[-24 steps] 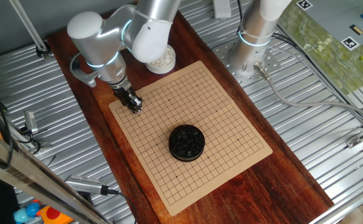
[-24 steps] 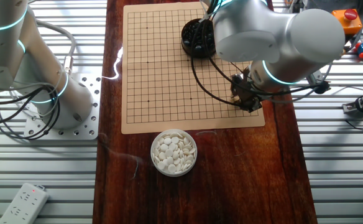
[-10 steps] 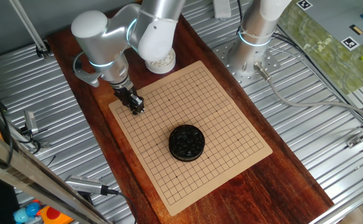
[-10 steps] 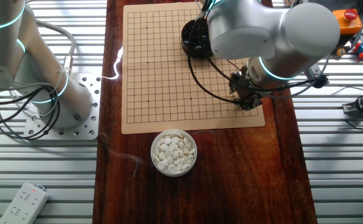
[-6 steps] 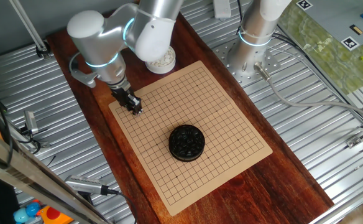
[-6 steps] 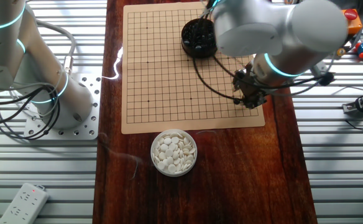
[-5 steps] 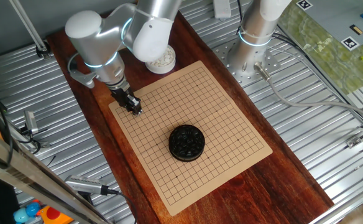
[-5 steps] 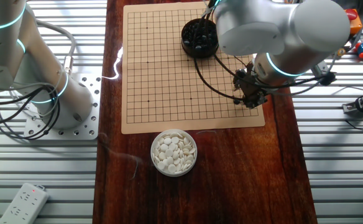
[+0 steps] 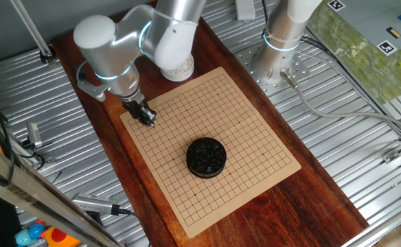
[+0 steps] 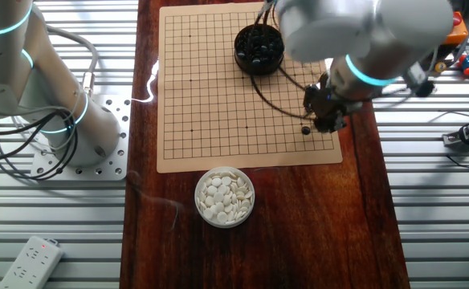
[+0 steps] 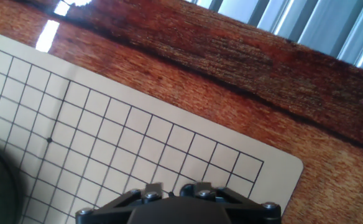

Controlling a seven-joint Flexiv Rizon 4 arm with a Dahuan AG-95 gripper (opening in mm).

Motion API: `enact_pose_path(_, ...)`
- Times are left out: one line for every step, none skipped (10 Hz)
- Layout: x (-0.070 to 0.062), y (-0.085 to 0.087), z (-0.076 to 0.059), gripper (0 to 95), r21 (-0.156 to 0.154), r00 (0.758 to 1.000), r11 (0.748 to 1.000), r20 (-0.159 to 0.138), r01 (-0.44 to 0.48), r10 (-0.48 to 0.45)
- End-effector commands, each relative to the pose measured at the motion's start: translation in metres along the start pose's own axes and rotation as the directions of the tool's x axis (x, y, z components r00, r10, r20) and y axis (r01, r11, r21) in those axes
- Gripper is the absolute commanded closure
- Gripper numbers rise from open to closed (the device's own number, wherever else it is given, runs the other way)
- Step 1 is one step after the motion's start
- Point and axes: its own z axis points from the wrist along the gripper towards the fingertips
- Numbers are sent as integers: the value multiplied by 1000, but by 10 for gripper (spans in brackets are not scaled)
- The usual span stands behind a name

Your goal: Play the first move as black on the 3-4 point in the upper right corner of the Go board

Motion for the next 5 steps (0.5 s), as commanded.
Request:
enact_pose_path(-1, 3, -11, 950, 25, 1000, 1000, -9, -5, 5)
enact_pose_path(0, 5, -15, 950, 34, 1000, 999, -11, -11, 11)
enact_pose_path(0, 5, -16, 950, 40, 1000, 999, -13, -16, 16)
enact_pose_path(0, 5, -16, 950, 41, 1000, 999, -13, -21, 22)
enact_pose_path(0, 5, -16, 950, 43, 1000, 999, -16, -23, 24)
